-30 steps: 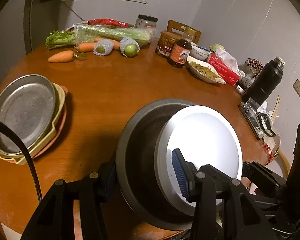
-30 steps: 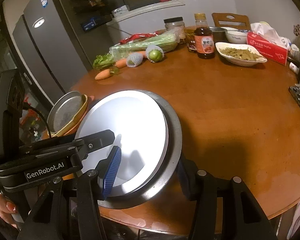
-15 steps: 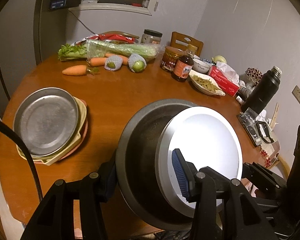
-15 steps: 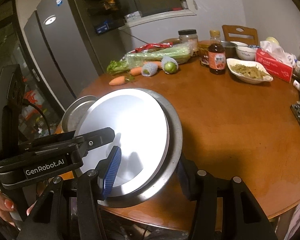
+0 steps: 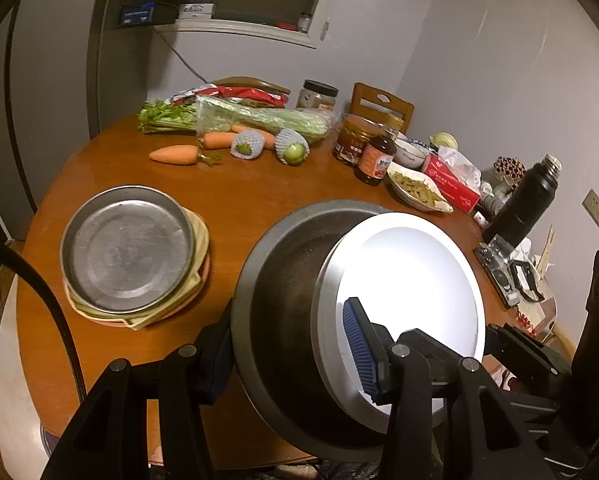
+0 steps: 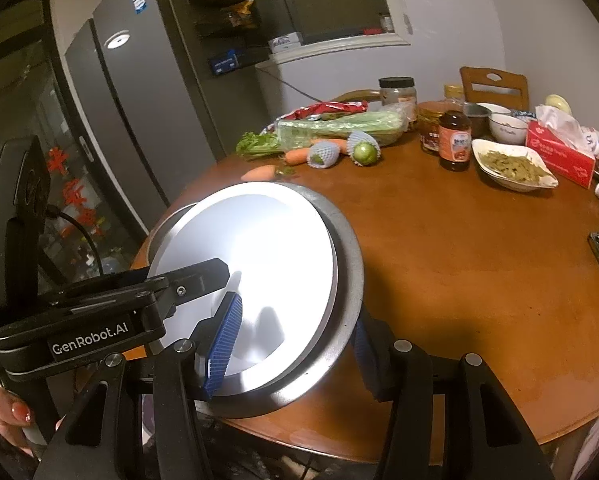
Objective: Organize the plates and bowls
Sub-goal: 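Lift the steel bowl with the left tool and carry it toward the stacked plates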
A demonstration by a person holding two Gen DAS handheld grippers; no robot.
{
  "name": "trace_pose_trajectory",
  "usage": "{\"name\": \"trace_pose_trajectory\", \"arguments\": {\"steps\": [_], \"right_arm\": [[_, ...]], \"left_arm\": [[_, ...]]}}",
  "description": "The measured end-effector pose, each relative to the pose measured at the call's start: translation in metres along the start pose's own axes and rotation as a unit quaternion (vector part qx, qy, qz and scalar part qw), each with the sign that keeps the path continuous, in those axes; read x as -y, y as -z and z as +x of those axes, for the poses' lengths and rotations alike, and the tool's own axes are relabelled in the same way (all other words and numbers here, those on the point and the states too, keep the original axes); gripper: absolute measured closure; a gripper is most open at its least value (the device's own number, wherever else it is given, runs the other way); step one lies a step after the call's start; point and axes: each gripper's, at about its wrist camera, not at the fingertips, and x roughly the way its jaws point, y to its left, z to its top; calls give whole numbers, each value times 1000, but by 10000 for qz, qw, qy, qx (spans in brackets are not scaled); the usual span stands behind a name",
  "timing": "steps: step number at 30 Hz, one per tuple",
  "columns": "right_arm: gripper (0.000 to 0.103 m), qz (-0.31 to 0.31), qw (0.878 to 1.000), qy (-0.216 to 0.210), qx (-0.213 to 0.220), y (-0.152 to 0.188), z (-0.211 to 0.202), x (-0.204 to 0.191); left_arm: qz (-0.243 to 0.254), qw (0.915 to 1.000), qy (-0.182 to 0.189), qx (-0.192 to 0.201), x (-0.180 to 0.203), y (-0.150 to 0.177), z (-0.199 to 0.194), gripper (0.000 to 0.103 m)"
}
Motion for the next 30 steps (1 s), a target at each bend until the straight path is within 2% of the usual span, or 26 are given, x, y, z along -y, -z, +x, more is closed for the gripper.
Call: {"name": "trace_pose_trajectory", "arguments": {"steps": [13,30], "right_arm": [[48,-350,9990,-264,56,-12,21,-33],[49,-756,9953,-588,-101,-33,79,-76]], "left_arm": [[-259,9988,-331,246,-38,-7,-15,53],[-636,9946,-744,337,-101,-21,-11,53]]}}
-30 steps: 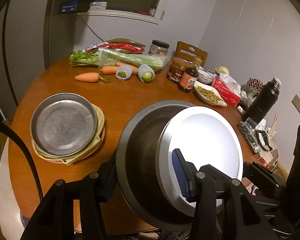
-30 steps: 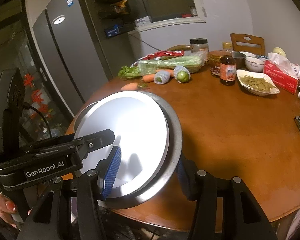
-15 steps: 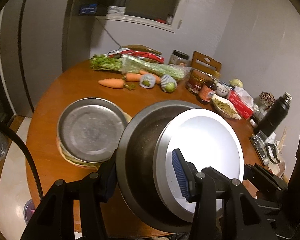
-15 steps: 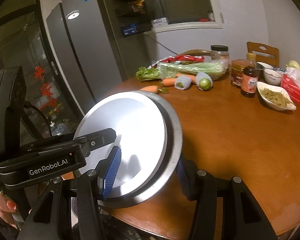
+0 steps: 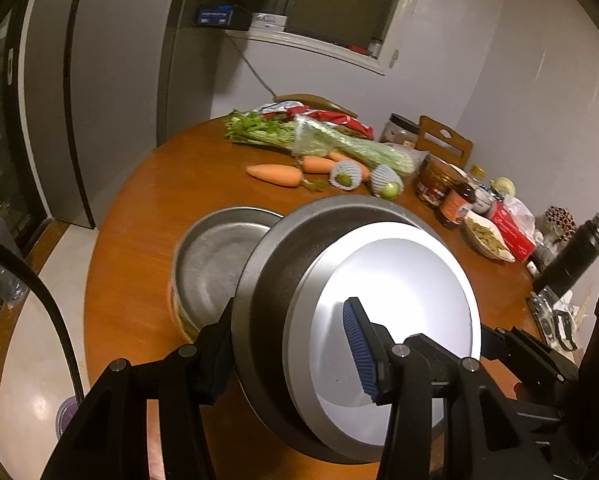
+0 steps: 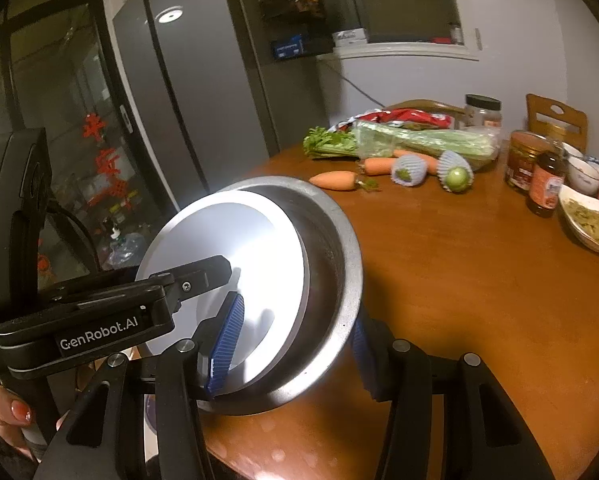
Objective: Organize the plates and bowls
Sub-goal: 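Lift the steel bowl with the left tool and carry it toward the stacked plates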
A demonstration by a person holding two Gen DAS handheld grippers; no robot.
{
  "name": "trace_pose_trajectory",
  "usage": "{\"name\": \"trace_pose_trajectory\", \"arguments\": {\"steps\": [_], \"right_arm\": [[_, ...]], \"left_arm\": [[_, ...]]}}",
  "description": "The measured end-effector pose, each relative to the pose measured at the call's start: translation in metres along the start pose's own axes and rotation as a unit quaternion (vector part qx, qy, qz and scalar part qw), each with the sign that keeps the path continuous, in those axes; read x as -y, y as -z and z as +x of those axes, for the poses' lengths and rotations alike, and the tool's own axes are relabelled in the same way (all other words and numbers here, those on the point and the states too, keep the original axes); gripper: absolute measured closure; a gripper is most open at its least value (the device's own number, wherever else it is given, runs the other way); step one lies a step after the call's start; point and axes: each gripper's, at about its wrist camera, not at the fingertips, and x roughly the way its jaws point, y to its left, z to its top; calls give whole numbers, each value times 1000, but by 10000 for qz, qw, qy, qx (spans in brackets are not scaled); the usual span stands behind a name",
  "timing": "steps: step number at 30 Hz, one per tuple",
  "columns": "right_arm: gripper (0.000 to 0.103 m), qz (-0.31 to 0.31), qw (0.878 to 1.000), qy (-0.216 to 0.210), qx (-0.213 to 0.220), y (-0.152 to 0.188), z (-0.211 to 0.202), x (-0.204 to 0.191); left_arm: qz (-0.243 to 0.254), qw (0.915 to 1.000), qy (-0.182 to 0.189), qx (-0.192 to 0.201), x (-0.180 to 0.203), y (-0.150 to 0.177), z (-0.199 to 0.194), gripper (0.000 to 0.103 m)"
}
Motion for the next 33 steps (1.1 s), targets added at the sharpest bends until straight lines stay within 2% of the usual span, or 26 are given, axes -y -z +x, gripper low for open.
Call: {"name": "trace_pose_trajectory", "arguments": {"steps": [9,18,33], "right_arm": [[49,-127,9998,-133,-114,-21,40,-12],[49,-181,9995,-194,-165,-48,73,-16],[49,-45,9989,-87,-455,-34,99,0]], "left_arm": [[13,9995,-315,12,-23,-24,13,53],[41,9989,-463,-10,-37,-45,27,53],[54,9984,-510,-235,-36,-33,57,53]]}}
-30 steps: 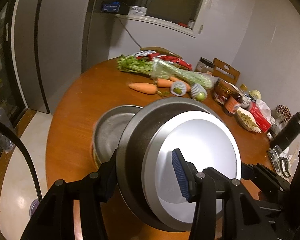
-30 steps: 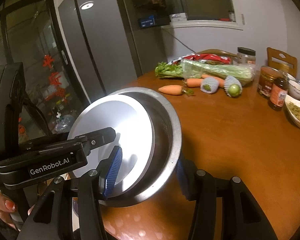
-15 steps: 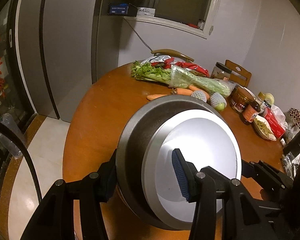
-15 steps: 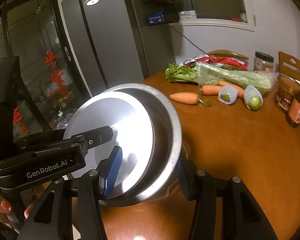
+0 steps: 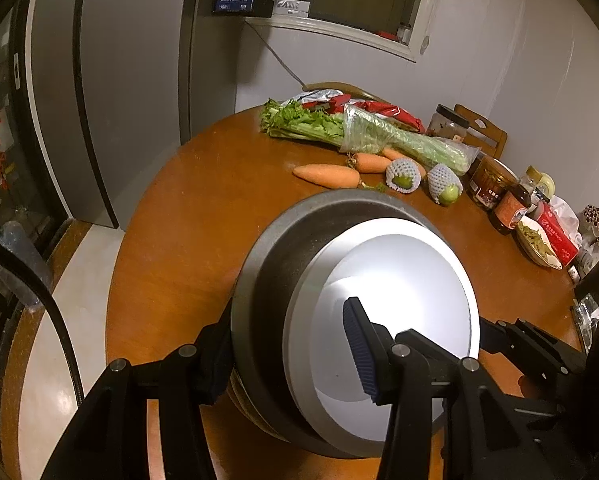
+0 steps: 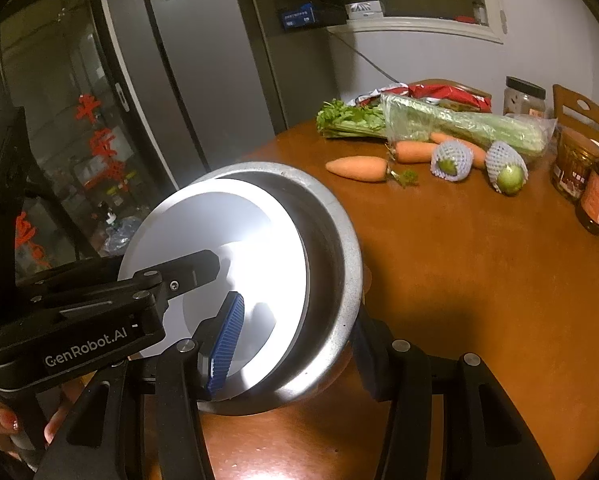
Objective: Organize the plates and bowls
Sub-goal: 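Lift the steel bowl with the left tool and carry it toward the stacked plates, then lower the steel bowl onto the metal tray stack with the left tool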
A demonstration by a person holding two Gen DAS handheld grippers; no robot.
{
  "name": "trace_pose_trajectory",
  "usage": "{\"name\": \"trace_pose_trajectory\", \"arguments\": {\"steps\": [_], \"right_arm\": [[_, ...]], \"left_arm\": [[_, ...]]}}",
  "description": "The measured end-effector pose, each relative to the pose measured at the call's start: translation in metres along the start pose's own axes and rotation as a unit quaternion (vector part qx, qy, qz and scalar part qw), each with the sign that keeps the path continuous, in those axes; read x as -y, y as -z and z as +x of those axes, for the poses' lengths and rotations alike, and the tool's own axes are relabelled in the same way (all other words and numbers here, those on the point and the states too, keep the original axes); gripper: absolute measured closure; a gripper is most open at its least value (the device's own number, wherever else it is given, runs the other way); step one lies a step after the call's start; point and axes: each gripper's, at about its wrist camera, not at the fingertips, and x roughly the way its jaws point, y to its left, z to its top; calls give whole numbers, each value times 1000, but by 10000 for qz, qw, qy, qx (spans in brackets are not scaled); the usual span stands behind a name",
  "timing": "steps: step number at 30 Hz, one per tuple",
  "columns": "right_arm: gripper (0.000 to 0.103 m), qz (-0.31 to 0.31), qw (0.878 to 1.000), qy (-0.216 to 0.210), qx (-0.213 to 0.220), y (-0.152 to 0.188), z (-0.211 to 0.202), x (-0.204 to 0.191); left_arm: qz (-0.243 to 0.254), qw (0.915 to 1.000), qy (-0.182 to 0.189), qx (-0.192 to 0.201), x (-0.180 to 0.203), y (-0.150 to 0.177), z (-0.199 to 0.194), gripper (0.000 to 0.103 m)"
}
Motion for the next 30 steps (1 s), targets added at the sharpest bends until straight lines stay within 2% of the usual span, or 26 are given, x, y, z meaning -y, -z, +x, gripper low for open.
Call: {"name": "trace_pose_trajectory", "arguments": {"steps": [11,21,30], "right_arm": [[49,21,10000,3,-19,6,4,3],[49,-167,9997,187,74,8,5,-3],[49,-123,9998,127,55,9,7,0]], "left_arm": [[87,9999,-119,29,5,3,5,53],[56,9999,-118,75,1,7,3,53],[65,9998,-135,117,1,8,2,52]]}}
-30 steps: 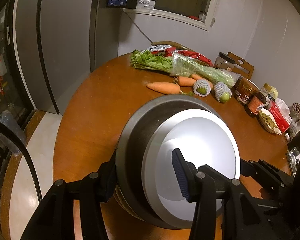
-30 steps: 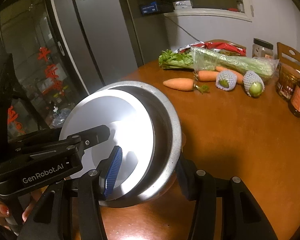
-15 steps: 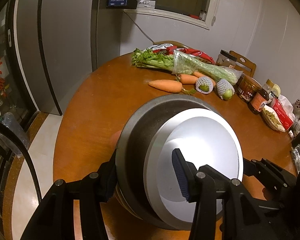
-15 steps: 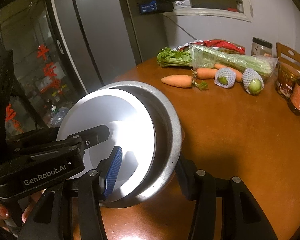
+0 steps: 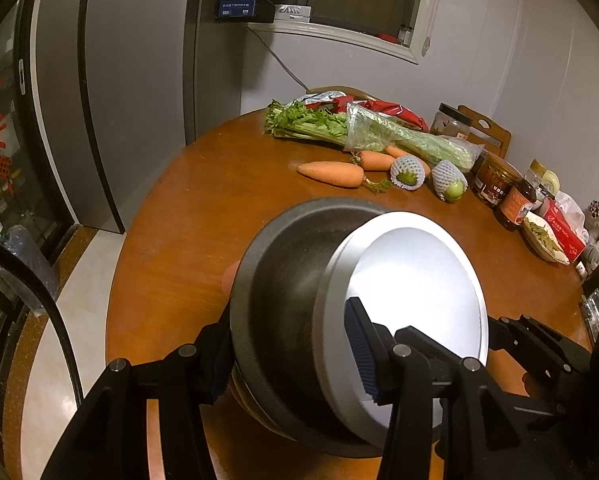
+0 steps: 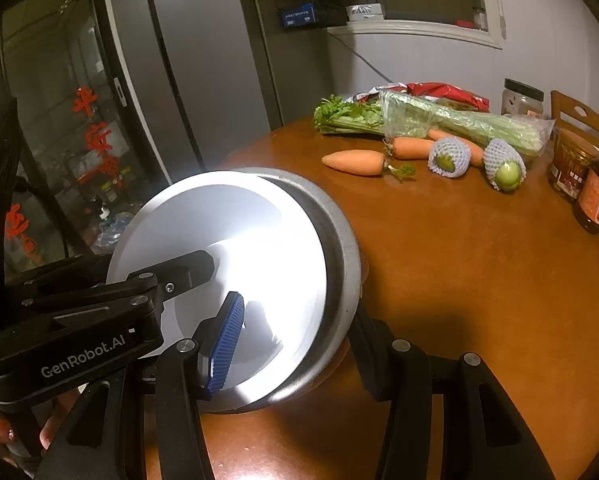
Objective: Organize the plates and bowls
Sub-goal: 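Lower the steel bowl onto the metal tray stack with the left tool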
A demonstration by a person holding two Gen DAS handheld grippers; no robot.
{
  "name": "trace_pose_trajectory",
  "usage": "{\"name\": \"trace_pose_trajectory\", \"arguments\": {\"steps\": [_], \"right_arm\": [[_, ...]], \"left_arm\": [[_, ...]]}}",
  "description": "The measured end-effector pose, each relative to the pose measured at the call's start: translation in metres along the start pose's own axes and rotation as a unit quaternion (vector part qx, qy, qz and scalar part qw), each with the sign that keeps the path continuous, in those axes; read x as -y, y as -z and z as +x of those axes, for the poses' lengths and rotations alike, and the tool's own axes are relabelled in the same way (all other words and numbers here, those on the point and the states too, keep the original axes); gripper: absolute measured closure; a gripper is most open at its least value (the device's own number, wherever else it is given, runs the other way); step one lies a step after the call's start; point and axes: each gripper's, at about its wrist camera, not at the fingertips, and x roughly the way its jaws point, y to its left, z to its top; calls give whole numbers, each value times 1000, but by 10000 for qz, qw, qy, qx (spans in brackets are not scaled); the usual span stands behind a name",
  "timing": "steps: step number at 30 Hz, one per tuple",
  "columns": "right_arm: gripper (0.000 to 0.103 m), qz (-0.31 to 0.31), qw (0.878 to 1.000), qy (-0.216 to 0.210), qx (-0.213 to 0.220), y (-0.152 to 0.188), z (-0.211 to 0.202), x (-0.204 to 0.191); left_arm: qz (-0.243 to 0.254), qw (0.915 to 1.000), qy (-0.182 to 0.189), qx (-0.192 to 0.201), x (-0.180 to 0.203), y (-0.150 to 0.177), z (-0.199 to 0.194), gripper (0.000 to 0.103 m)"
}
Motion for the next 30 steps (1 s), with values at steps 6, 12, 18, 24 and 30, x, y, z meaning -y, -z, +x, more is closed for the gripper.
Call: {"name": "trace_pose_trajectory", "arguments": {"steps": [6,12,18,24,30], "right_arm": [[49,25,10000,38,-10,1,0,3],[49,24,10000,67,-2,1,0,4],[49,56,9999,106,5,2,0,6],[46,34,9998,195,44,2,-2,6],[41,66,9997,248,63,2,-5,8]], "left_arm": [[33,10000,-50,10,3,-1,0,52],[33,10000,-43,20,3,-1,1,51],[19,10000,-42,24,3,0,1,51],[23,10000,-83,33,4,0,-1,51],[15,9999,-114,43,4,0,-3,51]]}}
